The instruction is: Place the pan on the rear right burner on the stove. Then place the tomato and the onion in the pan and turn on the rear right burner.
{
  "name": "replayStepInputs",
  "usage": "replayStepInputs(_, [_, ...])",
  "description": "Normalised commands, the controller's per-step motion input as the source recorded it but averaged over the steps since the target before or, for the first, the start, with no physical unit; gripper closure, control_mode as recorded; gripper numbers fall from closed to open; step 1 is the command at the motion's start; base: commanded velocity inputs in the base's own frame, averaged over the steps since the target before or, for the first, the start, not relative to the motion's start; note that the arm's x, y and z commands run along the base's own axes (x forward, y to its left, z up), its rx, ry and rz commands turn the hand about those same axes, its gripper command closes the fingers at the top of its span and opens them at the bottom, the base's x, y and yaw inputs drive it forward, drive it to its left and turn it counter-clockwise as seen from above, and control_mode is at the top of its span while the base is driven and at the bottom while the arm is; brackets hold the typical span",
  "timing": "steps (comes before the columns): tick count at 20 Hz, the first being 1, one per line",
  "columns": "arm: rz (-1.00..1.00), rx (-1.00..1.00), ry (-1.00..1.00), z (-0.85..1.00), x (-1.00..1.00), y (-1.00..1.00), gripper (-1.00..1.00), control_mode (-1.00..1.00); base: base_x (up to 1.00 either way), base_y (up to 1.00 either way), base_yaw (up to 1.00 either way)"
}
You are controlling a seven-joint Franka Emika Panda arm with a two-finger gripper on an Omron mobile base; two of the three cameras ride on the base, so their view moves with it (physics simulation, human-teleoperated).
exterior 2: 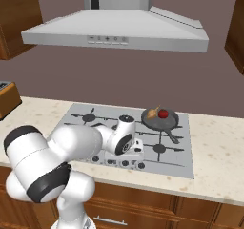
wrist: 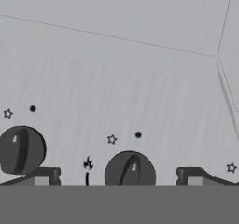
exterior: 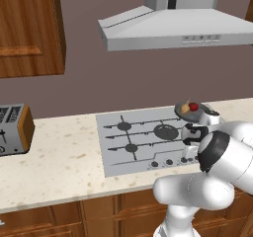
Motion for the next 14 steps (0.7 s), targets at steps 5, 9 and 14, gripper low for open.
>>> replayStepInputs(5, [0.0, 0.0, 0.0, 0.0, 0.0, 0.0, -1.0, -1.0, 0.0, 0.0, 0.0])
replayStepInputs(9, [0.0, 0.0, 0.01, -0.01, -0.04, 0.0, -1.0, -1.0, 0.0, 0.0, 0.0])
replayStepInputs(14, [0.0, 0.0, 0.01, -0.13, -0.01, 0.0, -1.0, -1.0, 0.0, 0.0, 0.0])
